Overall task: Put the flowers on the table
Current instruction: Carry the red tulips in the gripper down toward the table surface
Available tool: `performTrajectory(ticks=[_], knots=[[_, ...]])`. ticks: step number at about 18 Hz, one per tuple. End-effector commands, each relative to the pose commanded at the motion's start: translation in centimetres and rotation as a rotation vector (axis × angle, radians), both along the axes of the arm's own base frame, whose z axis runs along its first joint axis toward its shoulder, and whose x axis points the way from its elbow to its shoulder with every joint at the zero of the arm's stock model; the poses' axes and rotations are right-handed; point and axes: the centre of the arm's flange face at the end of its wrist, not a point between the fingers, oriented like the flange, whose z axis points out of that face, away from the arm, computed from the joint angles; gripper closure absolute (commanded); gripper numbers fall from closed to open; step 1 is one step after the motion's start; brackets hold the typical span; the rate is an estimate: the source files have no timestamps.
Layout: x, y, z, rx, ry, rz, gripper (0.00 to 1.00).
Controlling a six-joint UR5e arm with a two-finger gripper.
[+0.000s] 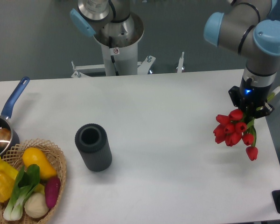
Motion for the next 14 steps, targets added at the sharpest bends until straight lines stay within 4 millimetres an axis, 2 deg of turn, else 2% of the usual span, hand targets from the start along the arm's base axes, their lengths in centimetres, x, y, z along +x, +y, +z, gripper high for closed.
performTrajectory(ticks=[5,7,11,14], knots=[[0.2,0.1,0.1,0.000,0.000,-0.002,1.00],[1.4,1.9,-0.2,0.000,-0.008,-0.012,1.00],[4.7,5.8,-2.1,0.001,-0.048,0.008,1.00],[6.0,6.9,-3.2,-0.004,-0.067,0.008,1.00]])
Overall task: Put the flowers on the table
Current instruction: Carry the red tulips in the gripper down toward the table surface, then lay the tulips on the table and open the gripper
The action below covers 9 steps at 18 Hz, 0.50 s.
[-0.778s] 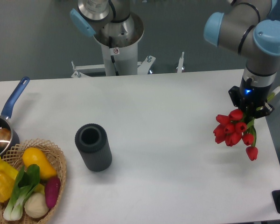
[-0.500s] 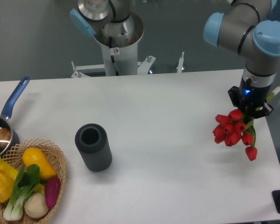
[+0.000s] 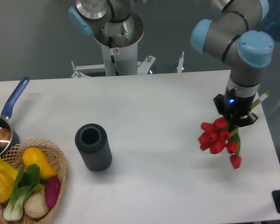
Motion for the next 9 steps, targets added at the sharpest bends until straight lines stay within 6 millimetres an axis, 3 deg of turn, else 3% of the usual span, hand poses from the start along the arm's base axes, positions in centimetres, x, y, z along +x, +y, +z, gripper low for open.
performTrajectory(ticks=[4,7,8,9], knots=[[2.4,3.5,-2.5,-0.035,-0.026,0.026,1.00],[3.5,4.7,-3.7,-0.056,-0.035,0.009,0.91],[3.5,4.7,-3.8,-0.057,-0.036,0.004,0.77],[3.6,4.8,-3.9,-0.057,-0.037,-0.005,0.52]])
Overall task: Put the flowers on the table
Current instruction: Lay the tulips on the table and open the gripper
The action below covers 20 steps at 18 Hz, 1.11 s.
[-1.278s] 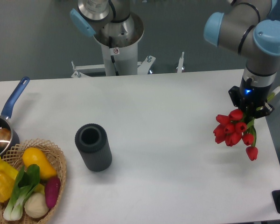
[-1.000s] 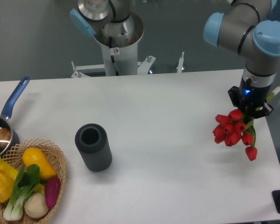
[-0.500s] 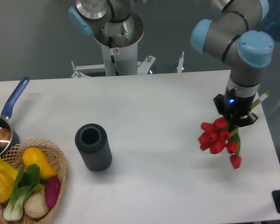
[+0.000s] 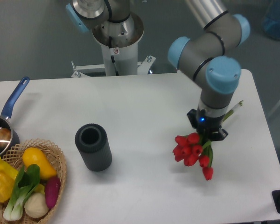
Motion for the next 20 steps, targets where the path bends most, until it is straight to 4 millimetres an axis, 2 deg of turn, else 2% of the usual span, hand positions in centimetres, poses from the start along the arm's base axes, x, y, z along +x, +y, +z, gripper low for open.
performTrajectory(ticks=[1,2,3,9,12,14,16,20], knots=[[-0.1,0.0,-0.2,0.000,-0.003,0.000,0.41],[-0.1,-0.2,-0.4,0.000,-0.009,0.003,0.25],[-0.1,-0.2,-0.5,-0.001,-0.010,0.004,0.00],[-0.2,-0.1,-0.1,0.071,-0.001,0.017,0.00],[-1.3,-1.4,0.5,0.083,0.011,0.033,0.00],[-1.5,-1.7,2.1,0.100,0.045,0.046,0.00],[-2.2,-2.6,2.5,0.102,0.054,0.053,0.00],[-4.7,-4.8,4.6,0.124,0.096,0.094,0.00]])
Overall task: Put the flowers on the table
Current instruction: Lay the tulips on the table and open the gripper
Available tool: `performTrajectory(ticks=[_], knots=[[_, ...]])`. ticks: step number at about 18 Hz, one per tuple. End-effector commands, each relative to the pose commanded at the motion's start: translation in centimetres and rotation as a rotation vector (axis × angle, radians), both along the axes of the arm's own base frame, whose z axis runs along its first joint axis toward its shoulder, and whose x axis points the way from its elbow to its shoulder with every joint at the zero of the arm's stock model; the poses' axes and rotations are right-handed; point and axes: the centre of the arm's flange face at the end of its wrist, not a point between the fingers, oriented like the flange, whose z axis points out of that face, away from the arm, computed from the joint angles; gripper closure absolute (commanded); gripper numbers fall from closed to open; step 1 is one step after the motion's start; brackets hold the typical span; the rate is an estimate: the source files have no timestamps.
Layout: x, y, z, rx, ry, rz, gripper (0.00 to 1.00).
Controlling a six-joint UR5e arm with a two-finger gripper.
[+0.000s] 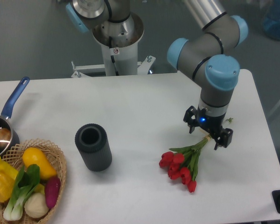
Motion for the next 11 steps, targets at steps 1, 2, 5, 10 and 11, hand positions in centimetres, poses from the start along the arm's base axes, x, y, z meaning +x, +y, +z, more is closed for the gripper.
performTrajectory(ticks=[1,2,5,10,11], knots=[[-0.5,-0.6,0.5,0.002,0.012,-0.002,0.00],[-1.2,-1.5,0.5,-0.003,0.019,-0.017,0.00],[-2.7,-3.2,0.8,-0.014,0.035,-0.052,0.00],[-4.5,-6.0,1.0,-0.018,0.040,-0.028,0.00],[-4.7,-6.3,0.9,-0.017,0.038,-0.023,0.00]])
